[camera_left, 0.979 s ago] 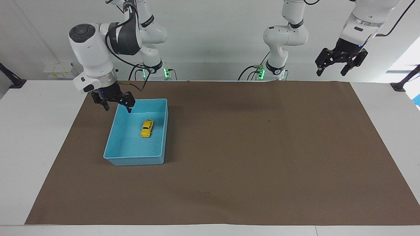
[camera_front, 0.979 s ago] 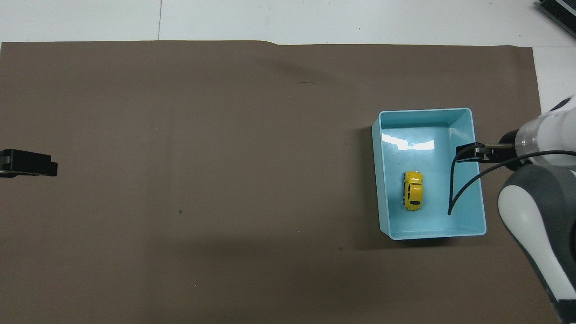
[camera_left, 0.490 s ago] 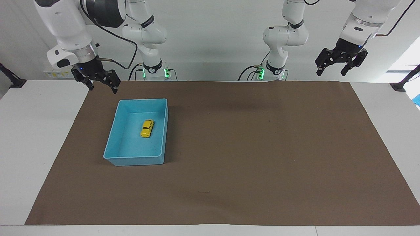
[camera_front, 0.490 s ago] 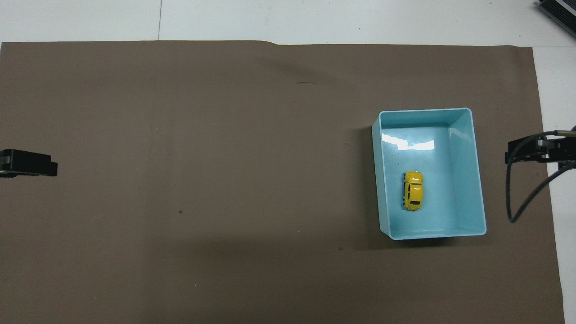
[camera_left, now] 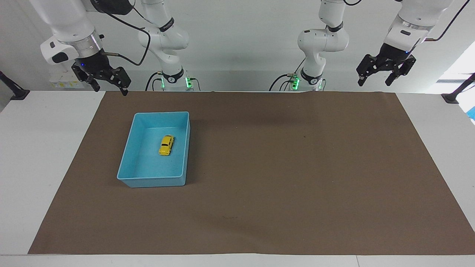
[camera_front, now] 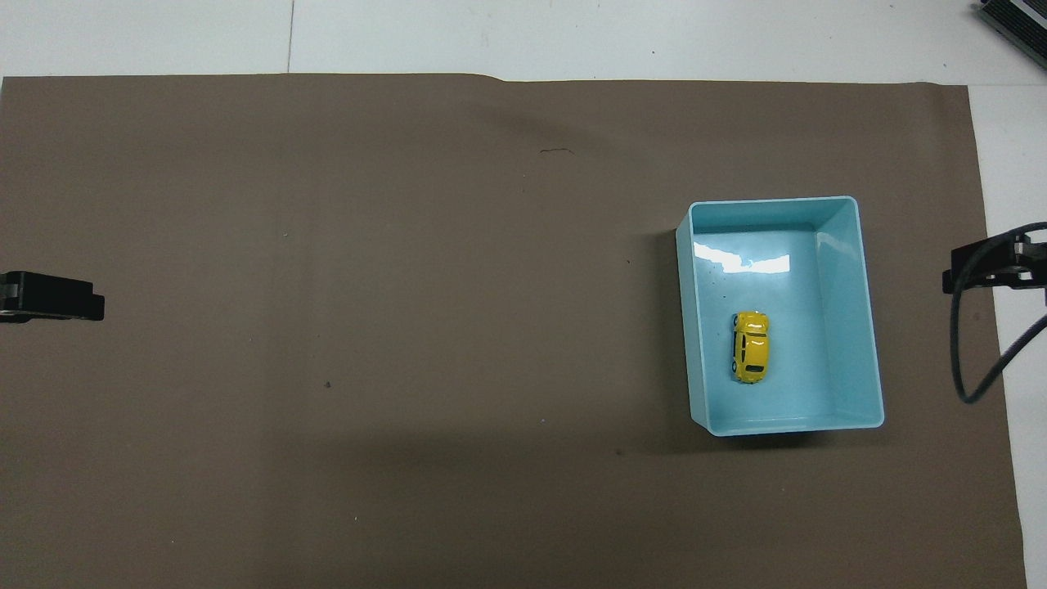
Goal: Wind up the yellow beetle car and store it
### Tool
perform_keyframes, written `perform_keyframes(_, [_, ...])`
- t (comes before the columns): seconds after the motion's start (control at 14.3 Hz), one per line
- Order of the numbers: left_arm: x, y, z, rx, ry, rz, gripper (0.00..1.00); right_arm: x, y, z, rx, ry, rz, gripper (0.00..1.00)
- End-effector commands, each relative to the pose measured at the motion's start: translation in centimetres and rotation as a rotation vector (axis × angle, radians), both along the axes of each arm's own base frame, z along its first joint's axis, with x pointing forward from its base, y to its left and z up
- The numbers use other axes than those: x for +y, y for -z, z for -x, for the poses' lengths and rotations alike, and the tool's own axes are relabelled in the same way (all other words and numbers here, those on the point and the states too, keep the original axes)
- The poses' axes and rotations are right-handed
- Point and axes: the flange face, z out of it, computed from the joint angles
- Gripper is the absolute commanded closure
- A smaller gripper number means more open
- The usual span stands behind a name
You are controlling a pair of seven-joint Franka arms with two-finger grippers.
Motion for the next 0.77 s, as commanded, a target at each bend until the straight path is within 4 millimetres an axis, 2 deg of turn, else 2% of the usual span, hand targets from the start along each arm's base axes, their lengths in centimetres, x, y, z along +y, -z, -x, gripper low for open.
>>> perform_keyframes(0.0, [0.36, -0.38, 0.35, 0.007, 0.009, -0.012, 0.00, -0.08, 0.01, -0.19, -0.011, 0.002, -0.027, 0.00])
perform_keyframes(0.7, [0.44, -0.38, 0.35, 0.007, 0.006, -0.011, 0.00, 0.15, 0.10, 0.02, -0.013, -0.009, -0.038, 0.00])
